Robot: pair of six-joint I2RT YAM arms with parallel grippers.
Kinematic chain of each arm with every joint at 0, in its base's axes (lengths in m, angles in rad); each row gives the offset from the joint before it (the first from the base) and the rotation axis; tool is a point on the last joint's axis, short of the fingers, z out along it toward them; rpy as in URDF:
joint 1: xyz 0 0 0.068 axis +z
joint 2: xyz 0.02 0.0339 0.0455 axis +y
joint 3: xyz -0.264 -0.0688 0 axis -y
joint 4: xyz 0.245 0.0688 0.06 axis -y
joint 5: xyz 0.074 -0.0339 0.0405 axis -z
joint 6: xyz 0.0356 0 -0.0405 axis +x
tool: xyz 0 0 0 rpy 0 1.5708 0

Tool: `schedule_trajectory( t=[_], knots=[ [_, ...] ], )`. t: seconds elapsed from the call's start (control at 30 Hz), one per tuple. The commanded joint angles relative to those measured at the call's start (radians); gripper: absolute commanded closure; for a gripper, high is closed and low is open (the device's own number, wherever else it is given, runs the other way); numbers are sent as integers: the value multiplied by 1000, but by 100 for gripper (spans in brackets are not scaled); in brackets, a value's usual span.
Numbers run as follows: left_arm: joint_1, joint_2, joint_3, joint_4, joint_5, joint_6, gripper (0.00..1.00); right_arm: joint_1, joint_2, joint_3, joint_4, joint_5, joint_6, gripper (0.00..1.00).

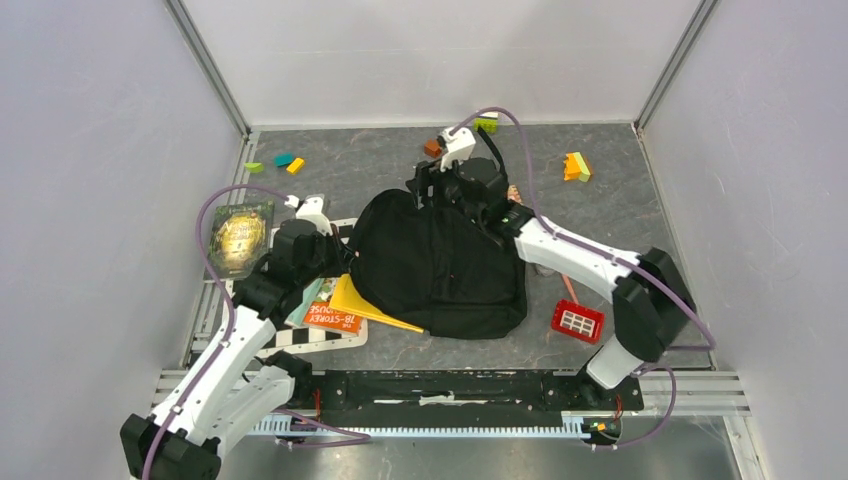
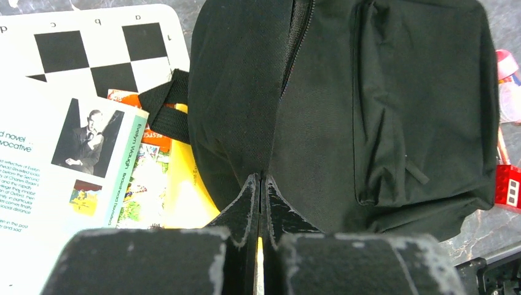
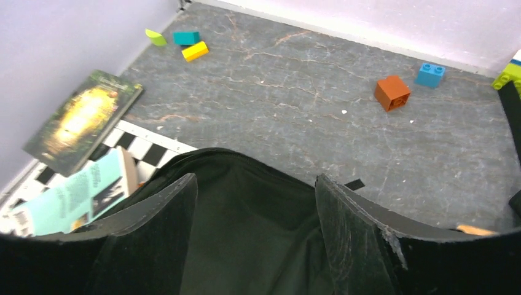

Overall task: Pack the student bag
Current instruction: Unzip the student bag at the center of the board.

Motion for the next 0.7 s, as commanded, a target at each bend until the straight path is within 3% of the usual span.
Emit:
schedule_trajectory(
  t=[0.0, 0.17, 0.23, 0.67],
  knots=[
    [-1, 22, 5, 22, -20, -43, 98, 9, -102, -116, 56, -43, 156, 25],
    [-1, -3, -4, 12, -34, -46, 98, 53, -121, -232, 173, -121, 270, 23],
    [0, -14, -8, 7, -41, -46, 98, 71, -102, -235, 187, -118, 345, 28],
    [-1, -12, -11, 5, -37, -46, 98, 153, 104, -119, 277, -134, 555, 28]
  ],
)
